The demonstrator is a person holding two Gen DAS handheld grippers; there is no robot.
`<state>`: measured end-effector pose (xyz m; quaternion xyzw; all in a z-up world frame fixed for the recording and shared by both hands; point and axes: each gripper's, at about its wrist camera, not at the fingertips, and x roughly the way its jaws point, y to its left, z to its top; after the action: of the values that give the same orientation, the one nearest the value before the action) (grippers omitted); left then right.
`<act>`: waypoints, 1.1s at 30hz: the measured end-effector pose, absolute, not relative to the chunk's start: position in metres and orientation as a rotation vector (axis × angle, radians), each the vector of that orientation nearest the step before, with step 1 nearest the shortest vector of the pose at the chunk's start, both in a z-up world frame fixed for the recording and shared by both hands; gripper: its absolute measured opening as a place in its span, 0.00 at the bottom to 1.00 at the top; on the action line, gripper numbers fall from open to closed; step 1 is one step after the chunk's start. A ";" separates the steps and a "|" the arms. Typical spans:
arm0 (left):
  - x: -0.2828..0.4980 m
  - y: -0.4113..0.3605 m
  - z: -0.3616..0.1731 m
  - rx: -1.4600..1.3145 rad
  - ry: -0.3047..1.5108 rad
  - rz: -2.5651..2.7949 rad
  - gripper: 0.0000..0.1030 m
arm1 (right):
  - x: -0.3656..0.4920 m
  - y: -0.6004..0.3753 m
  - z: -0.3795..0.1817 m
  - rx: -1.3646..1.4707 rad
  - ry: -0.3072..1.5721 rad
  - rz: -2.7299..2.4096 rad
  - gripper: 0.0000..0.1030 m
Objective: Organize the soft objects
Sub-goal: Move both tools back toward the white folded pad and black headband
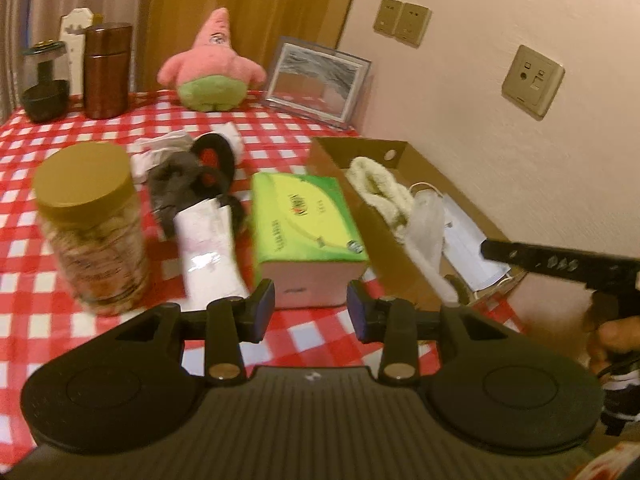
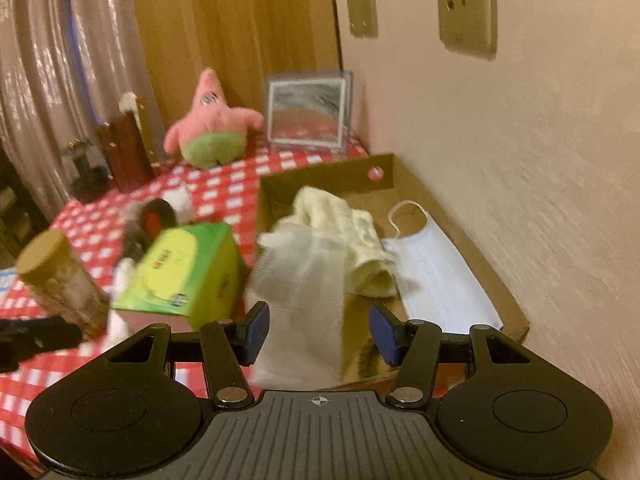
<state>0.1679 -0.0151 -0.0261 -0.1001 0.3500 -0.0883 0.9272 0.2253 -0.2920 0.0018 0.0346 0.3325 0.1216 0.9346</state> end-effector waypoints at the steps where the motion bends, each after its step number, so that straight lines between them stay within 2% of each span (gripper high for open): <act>1: 0.164 -0.011 -0.026 -0.202 0.717 -0.168 0.35 | 0.221 -0.289 0.005 0.076 0.672 0.255 0.54; 16: 0.114 0.043 -0.016 -0.213 0.705 -0.035 0.40 | 0.163 -0.228 0.019 0.111 0.664 0.384 0.54; 20: 0.108 0.052 -0.015 -0.214 0.710 -0.017 0.52 | 0.157 -0.217 0.017 0.103 0.675 0.405 0.54; 22: 0.106 0.055 -0.015 -0.215 0.710 -0.013 0.53 | 0.154 -0.212 0.017 0.097 0.677 0.414 0.54; 24: 0.105 0.059 -0.014 -0.212 0.710 -0.011 0.60 | 0.153 -0.208 0.017 0.093 0.679 0.420 0.54; 29: 0.103 0.068 -0.014 -0.192 0.716 0.005 0.66 | 0.152 -0.195 0.015 0.081 0.687 0.439 0.54; 33: 0.104 0.077 -0.013 -0.177 0.729 0.012 0.75 | 0.153 -0.184 0.011 0.070 0.697 0.458 0.54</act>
<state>0.1038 0.0775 -0.0128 -0.0865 0.3561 0.0057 0.9304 0.1533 -0.1839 0.0113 0.0342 0.3385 0.2224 0.9137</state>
